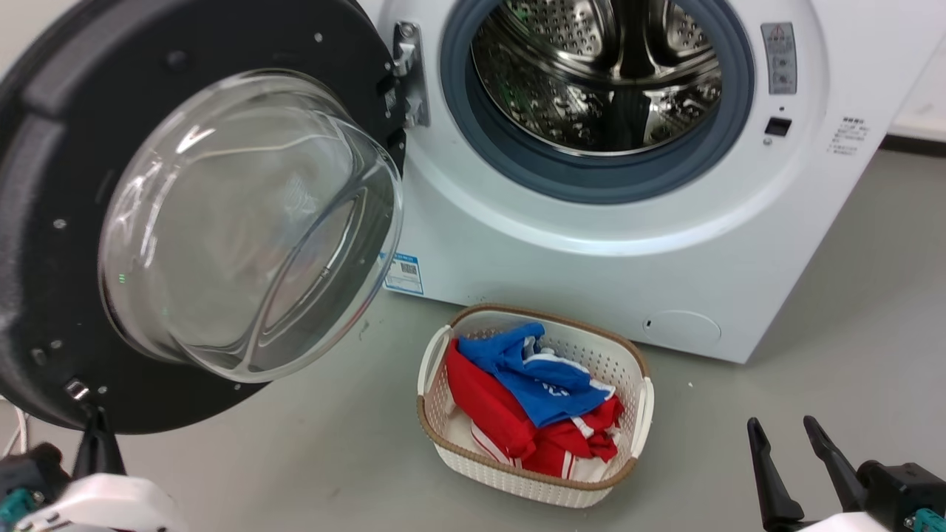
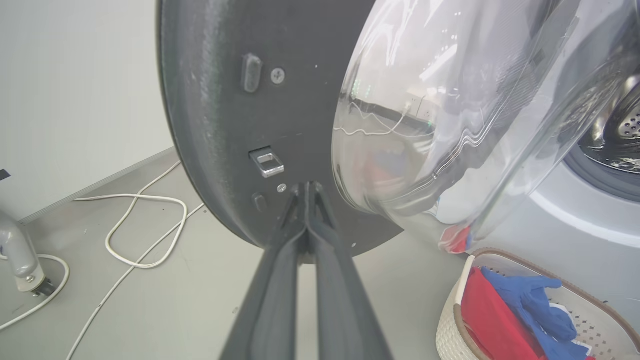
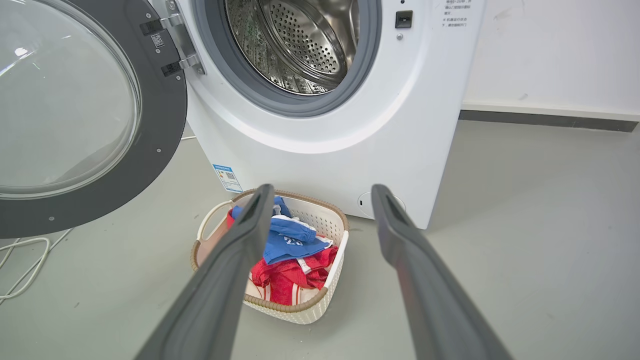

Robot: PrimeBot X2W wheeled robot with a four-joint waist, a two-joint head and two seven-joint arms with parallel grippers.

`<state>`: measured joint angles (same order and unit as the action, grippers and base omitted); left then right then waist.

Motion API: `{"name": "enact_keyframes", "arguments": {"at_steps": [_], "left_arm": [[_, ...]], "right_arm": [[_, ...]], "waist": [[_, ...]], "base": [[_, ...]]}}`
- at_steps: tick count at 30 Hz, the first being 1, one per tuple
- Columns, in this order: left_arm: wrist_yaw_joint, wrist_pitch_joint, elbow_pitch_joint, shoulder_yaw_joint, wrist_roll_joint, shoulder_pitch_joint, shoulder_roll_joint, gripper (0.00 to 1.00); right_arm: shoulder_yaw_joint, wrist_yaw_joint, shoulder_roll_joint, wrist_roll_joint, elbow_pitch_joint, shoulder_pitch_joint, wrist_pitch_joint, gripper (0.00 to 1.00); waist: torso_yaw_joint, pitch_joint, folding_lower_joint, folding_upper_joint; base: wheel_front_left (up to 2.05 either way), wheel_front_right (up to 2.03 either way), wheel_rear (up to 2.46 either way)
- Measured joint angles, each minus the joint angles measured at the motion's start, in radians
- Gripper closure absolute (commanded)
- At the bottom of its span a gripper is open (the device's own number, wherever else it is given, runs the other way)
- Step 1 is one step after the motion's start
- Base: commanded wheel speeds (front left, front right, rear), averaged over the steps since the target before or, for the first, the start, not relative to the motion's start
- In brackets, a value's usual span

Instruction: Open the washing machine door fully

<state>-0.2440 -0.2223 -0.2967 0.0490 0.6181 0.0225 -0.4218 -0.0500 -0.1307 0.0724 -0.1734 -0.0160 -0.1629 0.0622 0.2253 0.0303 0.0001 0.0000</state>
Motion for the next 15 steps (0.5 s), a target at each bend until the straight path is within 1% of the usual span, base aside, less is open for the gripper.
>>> {"name": "enact_keyframes", "arguments": {"at_steps": [8,9,10,11,12,13,14,15], "left_arm": [[-0.048,0.001,0.167,0.063,-0.053,-0.129,0.030,1.00],[-0.051,0.010,0.187,0.073,-0.053,-0.142,0.039,0.81],[-0.057,0.019,0.205,0.085,-0.054,-0.154,0.046,0.57],[-0.060,0.025,0.222,0.097,-0.060,-0.165,0.051,0.46],[-0.065,0.028,0.238,0.105,-0.065,-0.172,0.056,0.40],[-0.066,0.036,0.252,0.115,-0.069,-0.175,0.057,0.27],[-0.068,0.040,0.265,0.122,-0.070,-0.179,0.058,0.00],[-0.069,0.045,0.273,0.131,-0.075,-0.181,0.060,0.00]], "right_arm": [[-0.007,0.000,-0.011,0.009,0.011,-0.023,-0.001,0.00],[-0.008,0.000,-0.012,0.009,0.013,-0.026,-0.001,0.00],[-0.009,0.000,-0.013,0.009,0.015,-0.028,-0.001,0.00],[-0.009,0.000,-0.014,0.009,0.016,-0.029,-0.001,0.00],[-0.006,0.000,-0.014,0.010,0.018,-0.029,-0.001,0.00],[-0.005,0.000,-0.015,0.011,0.019,-0.029,-0.002,0.00],[-0.004,0.000,-0.016,0.014,0.021,-0.030,-0.003,0.00],[-0.004,0.000,-0.016,0.015,0.022,-0.031,-0.007,0.00]], "waist": [[0.034,-0.055,0.0000,0.0000],[0.038,-0.060,0.0000,0.0000],[0.042,-0.065,0.0000,0.0000],[0.046,-0.069,0.0000,0.0000],[0.048,-0.074,0.0000,0.0000],[0.051,-0.078,-0.0001,0.0000],[0.053,-0.082,-0.0001,0.0000],[0.054,-0.084,-0.0001,0.0000]], "base": [[0.00,0.00,0.00],[0.00,0.00,0.00],[0.00,0.00,0.00],[0.00,0.00,0.00],[0.00,0.00,0.00],[0.00,0.00,0.00],[0.00,0.00,0.00],[0.00,0.00,0.00]]}}
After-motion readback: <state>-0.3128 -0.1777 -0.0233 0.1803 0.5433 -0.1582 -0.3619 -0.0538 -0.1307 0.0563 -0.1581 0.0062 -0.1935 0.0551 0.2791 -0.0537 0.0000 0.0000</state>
